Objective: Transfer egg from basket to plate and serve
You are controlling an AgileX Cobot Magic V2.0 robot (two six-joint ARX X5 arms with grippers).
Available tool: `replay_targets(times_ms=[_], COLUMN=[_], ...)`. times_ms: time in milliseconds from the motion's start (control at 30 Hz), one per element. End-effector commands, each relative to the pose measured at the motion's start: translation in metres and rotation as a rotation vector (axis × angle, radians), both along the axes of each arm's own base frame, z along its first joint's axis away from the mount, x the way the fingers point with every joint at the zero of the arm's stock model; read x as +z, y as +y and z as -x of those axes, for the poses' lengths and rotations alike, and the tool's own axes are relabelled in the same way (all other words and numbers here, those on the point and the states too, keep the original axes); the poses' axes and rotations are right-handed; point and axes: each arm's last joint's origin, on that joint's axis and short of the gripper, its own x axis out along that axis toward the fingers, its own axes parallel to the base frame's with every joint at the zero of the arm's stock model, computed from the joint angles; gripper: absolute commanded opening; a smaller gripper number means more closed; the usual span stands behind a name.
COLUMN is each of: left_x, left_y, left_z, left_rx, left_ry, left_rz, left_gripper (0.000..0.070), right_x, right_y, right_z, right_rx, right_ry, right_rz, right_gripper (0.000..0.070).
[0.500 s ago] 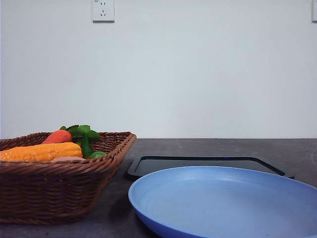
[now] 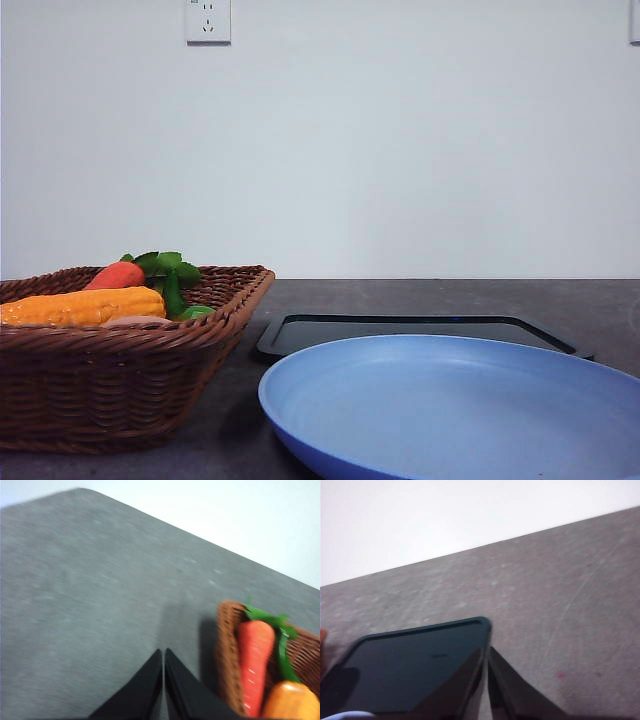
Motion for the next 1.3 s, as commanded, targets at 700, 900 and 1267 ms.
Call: replay_targets(times_ms=[700,900,1267], left_x=[0.084,0.101,0.101], left_y=[-0.018,-0.031,-0.058], left_z=[-0.041,-0.066,-0.092], left_rx=[-0.506,-0.651,-0.860], left_ry=[0.226,0.390,0.491], left_rz=[0.088,0.013,-0.035], left_gripper=[0.0000,0.0000,0.0144], right_x=[0.080,0.088,0.067], right_y=[0.002,0.005,0.013], right_z=[-0.006,-0.023,-0.051], right_rx=[0.092,0.215,0.426], right_ry=[0.225,0.415,0.736], right_rz=[0.014,0.014,-0.052], right_gripper=[0.0000,0.0000,0.0108])
